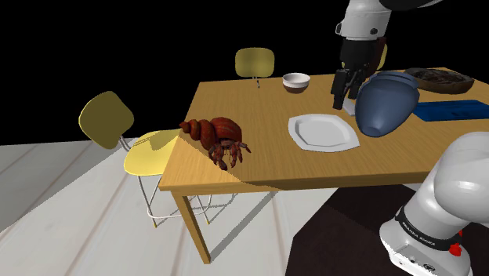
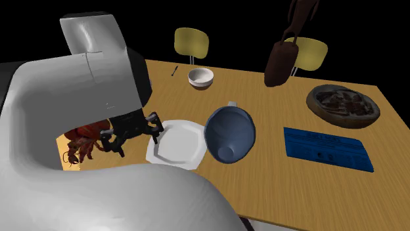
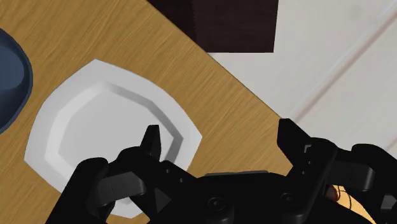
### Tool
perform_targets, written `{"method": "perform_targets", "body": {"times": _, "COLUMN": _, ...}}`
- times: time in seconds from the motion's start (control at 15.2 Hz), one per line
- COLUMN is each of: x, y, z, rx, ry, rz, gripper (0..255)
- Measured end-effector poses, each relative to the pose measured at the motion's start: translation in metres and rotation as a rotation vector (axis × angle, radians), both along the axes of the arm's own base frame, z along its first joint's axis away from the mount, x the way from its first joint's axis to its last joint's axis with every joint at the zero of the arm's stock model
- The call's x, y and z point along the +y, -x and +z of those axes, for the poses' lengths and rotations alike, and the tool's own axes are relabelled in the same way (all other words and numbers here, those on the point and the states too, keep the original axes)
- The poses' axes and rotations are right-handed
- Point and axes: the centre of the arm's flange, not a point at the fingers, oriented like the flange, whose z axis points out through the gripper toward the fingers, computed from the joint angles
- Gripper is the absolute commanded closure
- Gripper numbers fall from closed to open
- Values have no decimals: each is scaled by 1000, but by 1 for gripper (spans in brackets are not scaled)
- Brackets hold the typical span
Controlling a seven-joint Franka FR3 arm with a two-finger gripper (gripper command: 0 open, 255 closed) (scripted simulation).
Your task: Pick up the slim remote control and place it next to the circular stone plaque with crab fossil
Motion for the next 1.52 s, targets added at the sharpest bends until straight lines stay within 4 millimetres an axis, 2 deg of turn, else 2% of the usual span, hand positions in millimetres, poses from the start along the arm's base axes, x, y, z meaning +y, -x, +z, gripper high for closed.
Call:
{"method": "perform_targets", "body": {"times": 0.13, "x": -4, "y": -2, "z": -3, "rx": 0, "ry": 1, "rz": -9, "gripper": 0}}
{"method": "perform_targets", "body": {"times": 0.4, "x": -35, "y": -27, "z": -20, "rx": -2, "ry": 8, "rz": -73, "gripper": 0}}
{"method": "perform_targets", "body": {"times": 0.79, "x": -97, "y": -68, "z": -54, "rx": -6, "ry": 21, "rz": -181, "gripper": 0}}
{"method": "perform_targets", "body": {"times": 1.52, "x": -217, "y": -116, "z": -107, "rx": -14, "ry": 45, "rz": -382, "gripper": 0}}
